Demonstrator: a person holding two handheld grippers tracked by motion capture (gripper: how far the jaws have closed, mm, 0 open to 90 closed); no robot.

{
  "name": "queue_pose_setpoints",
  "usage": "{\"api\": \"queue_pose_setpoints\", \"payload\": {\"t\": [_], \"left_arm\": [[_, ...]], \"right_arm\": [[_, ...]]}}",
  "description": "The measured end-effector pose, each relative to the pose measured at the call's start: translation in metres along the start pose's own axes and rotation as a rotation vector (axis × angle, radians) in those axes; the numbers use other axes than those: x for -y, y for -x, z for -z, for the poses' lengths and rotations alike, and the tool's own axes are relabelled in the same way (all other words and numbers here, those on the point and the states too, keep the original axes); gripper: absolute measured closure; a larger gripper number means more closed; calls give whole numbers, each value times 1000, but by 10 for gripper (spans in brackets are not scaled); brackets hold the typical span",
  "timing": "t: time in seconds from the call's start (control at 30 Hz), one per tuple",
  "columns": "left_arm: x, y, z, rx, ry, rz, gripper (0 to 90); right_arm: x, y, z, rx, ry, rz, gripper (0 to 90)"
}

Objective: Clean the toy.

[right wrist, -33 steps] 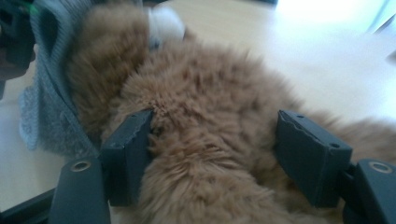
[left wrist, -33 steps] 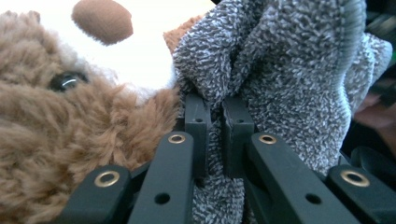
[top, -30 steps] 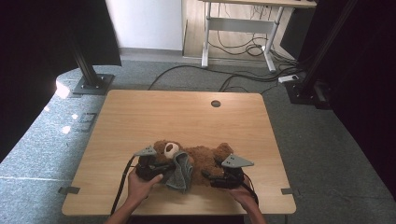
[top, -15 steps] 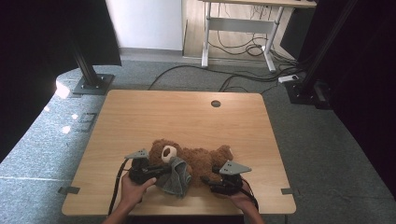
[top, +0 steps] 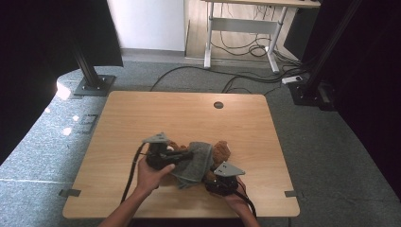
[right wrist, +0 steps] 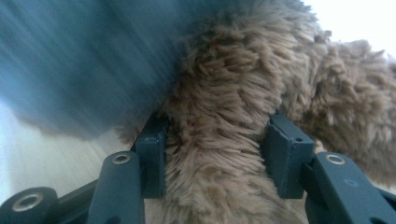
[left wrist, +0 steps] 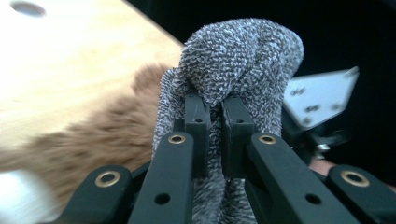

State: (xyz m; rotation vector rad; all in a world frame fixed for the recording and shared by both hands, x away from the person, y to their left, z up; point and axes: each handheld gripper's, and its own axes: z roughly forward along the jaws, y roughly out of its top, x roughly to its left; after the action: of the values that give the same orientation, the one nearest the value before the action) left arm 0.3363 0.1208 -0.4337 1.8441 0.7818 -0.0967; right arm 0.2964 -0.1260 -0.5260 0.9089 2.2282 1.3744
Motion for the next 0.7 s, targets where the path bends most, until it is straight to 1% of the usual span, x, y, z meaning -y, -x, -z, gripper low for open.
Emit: {"api": "queue_pose_setpoints", "payload": {"t": [0.03, 0.07, 0.13, 0.17, 0.2, 0.23, 0.37, 0.4, 0.43, 0.53, 0.57, 0.6, 0.63, 0.7], "left_arm": [[4, 0, -17, -6, -58, 4, 824], [8, -3, -22, -6, -76, 16, 823], [16, -11, -25, -7, -82, 42, 823], [16, -11, -25, -7, -82, 42, 823], [20, -17, -21, 4, -70, 67, 823], [25, -22, -15, -4, -51, 84, 822], [29, -30, -1, -47, -42, 82, 821], [29, -30, -1, -47, -42, 82, 821], [31, -36, 4, -54, -37, 92, 819], [34, -44, 13, -78, -26, 99, 820], [34, -44, 13, -78, -26, 99, 820], [36, -47, 18, -101, -24, 96, 820], [40, -53, 27, -102, -11, 101, 822], [44, -56, 38, -101, 1, 104, 823]], "right_arm": [[1, 0, -1, 6, -4, -3, 481], [2, 0, -1, 0, -8, -11, 481], [5, 2, -1, -14, -24, -24, 473], [5, 2, -1, -14, -24, -24, 473], [8, 2, -1, -21, -34, -25, 467], [11, 2, -1, -16, -48, -19, 447], [10, 2, -6, 1, -61, -12, 440], [10, 2, -7, -1, -66, -14, 455], [9, 3, -8, -7, -74, -17, 477], [7, 5, -9, -21, -91, -19, 572], [7, 5, -9, -21, -91, -19, 572], [5, 6, -8, -14, -95, -30, 589], [6, 7, -8, -11, -93, -32, 591], [5, 6, -9, -4, -91, -34, 595]]}}
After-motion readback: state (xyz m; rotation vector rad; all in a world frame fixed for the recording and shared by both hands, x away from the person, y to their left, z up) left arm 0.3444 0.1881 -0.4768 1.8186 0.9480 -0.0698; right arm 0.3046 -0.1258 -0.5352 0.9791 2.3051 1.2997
